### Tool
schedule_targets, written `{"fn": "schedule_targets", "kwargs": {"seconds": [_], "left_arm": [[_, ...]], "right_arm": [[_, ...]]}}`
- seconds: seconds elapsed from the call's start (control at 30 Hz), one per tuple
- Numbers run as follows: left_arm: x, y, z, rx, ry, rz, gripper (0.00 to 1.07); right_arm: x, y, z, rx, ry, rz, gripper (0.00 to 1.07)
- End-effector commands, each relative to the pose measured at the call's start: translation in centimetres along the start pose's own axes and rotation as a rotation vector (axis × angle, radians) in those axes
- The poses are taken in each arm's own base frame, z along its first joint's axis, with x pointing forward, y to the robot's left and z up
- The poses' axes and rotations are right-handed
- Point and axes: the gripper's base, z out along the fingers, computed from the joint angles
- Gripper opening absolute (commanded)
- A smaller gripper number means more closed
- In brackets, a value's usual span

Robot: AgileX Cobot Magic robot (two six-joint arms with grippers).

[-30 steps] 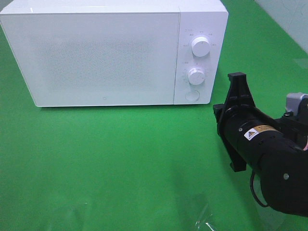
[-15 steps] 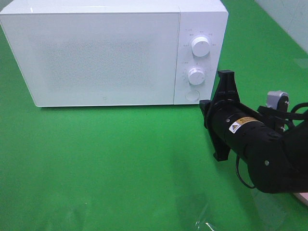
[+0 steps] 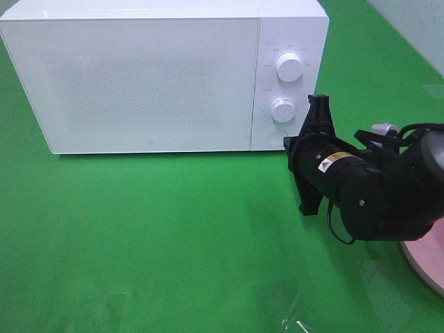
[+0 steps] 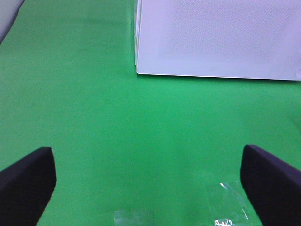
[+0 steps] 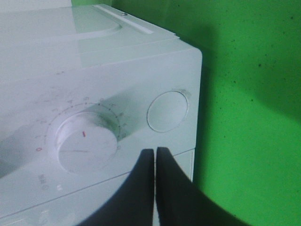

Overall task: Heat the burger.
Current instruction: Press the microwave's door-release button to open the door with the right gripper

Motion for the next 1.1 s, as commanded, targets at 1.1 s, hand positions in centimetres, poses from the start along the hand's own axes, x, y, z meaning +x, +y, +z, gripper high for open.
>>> {"fn": "schedule_targets", "kwargs": {"seconds": [1.1], "left_arm": [[0.2, -0.1, -0.2, 0.010, -0.026, 0.000, 1.00]], "right_arm": [[-0.8, -0.7, 6.1, -0.025, -0.021, 0.062, 0.00]]}}
